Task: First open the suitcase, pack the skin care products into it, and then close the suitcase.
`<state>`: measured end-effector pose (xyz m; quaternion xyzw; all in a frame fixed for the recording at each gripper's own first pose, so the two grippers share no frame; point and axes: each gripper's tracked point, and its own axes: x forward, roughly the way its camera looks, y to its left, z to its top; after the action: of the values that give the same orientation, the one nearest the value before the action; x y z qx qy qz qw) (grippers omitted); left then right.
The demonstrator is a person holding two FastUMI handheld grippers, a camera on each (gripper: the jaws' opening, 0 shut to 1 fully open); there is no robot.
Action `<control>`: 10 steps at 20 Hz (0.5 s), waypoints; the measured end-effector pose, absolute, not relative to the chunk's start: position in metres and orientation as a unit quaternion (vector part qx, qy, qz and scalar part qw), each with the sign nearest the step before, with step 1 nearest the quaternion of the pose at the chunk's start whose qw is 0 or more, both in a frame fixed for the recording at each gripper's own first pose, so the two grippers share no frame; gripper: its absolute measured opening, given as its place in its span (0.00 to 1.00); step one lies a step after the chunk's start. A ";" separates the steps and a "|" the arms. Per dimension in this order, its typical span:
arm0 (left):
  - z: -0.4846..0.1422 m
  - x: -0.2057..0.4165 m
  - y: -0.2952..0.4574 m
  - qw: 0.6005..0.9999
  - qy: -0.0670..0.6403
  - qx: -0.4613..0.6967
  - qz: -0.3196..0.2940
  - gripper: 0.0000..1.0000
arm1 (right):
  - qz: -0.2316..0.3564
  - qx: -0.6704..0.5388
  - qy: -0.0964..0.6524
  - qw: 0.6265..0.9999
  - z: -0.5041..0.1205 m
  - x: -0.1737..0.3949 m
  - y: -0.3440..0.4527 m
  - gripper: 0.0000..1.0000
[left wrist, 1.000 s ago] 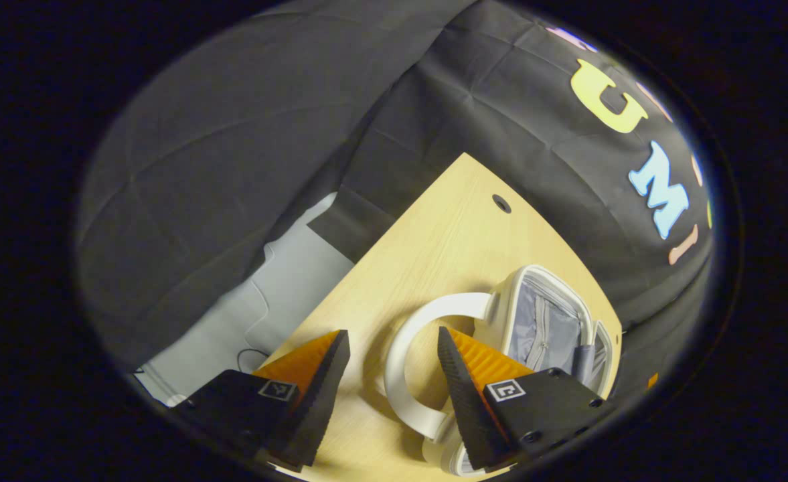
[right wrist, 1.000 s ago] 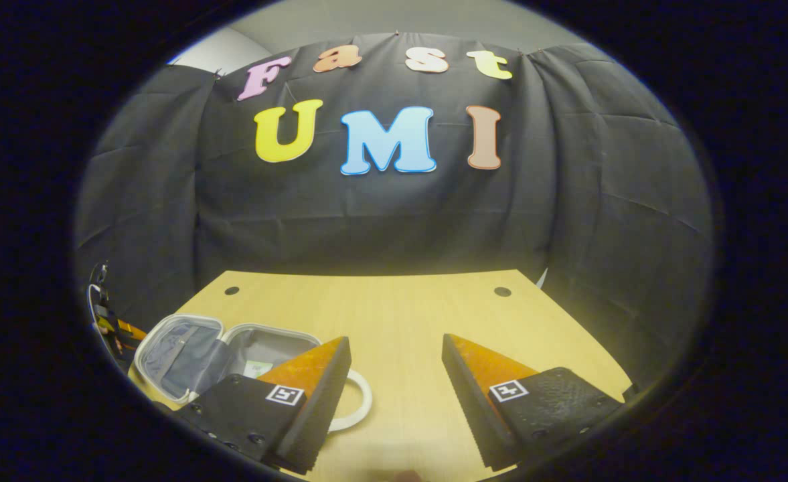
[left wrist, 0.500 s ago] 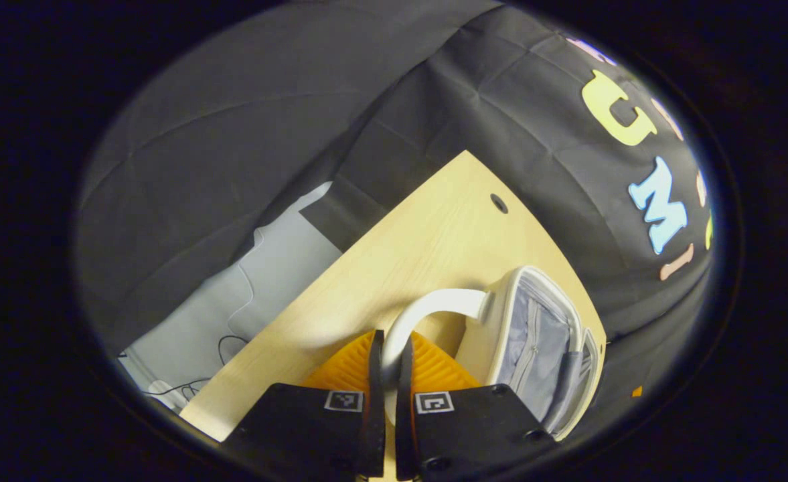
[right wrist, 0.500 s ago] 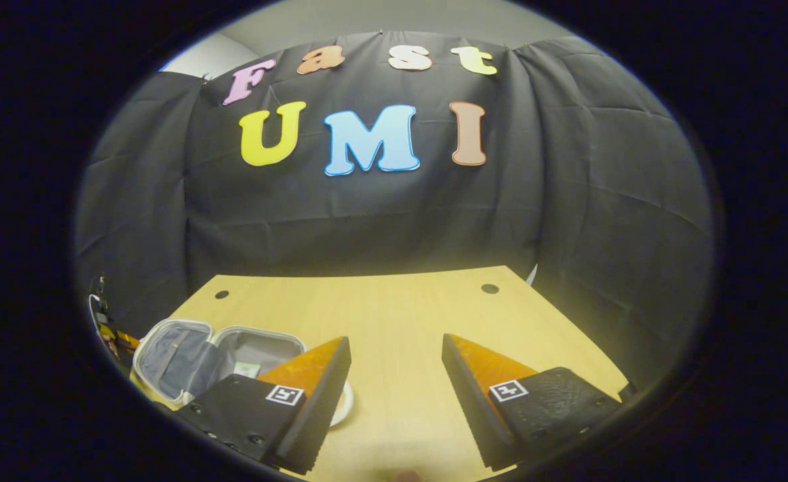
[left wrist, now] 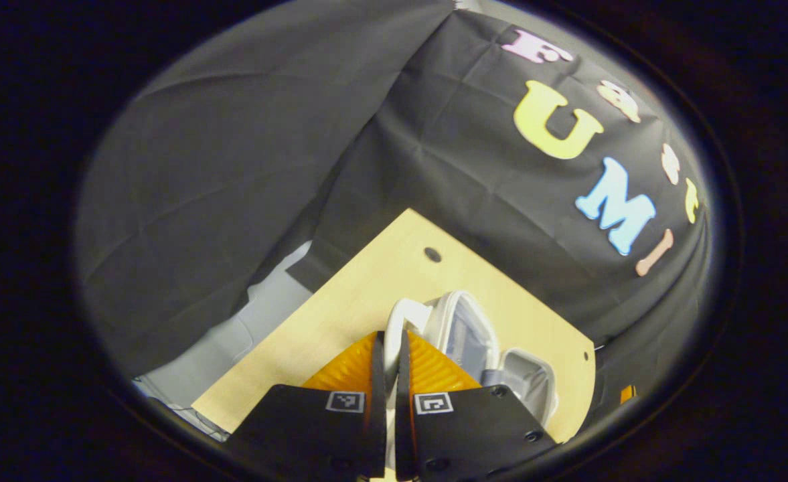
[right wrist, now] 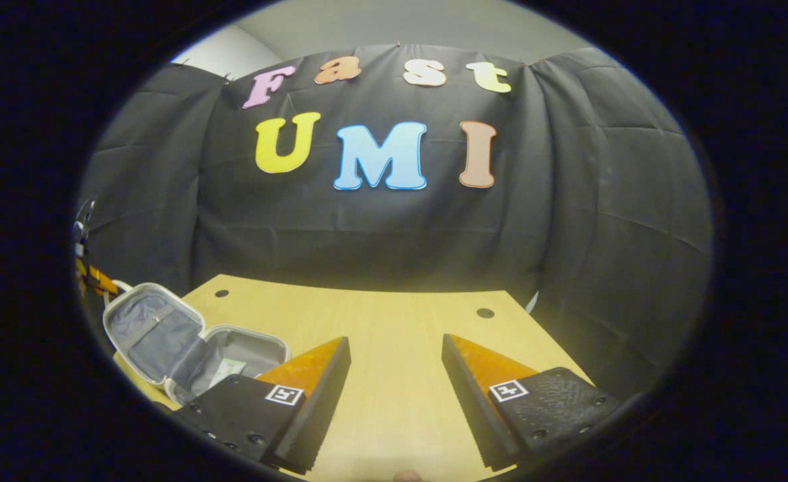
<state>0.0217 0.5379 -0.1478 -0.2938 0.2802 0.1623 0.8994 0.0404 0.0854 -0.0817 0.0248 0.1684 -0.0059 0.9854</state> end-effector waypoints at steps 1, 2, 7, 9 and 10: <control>-0.123 0.029 0.519 0.910 0.268 -0.279 0.152 0.13 | 0.003 0.021 0.166 0.986 -0.082 0.041 0.085 0.85; -0.102 0.036 0.499 0.919 0.257 -0.262 0.141 0.13 | 0.011 0.019 0.163 0.986 -0.082 0.041 0.086 0.87; -0.042 0.066 0.377 0.956 0.198 -0.197 0.084 0.12 | 0.039 0.020 0.146 0.988 -0.076 0.035 0.074 0.89; -0.038 0.075 0.312 0.961 0.194 -0.193 0.046 0.13 | 0.044 0.022 0.138 0.989 -0.072 0.033 0.064 0.89; -0.039 0.078 0.282 0.962 0.193 -0.190 0.031 0.12 | 0.046 0.022 0.136 0.989 -0.072 0.032 0.059 0.89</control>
<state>0.0781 0.2825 -0.0388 -0.1904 0.1930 0.0311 0.9620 0.0317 0.0585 -0.0719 0.0220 0.1355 0.0456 0.9895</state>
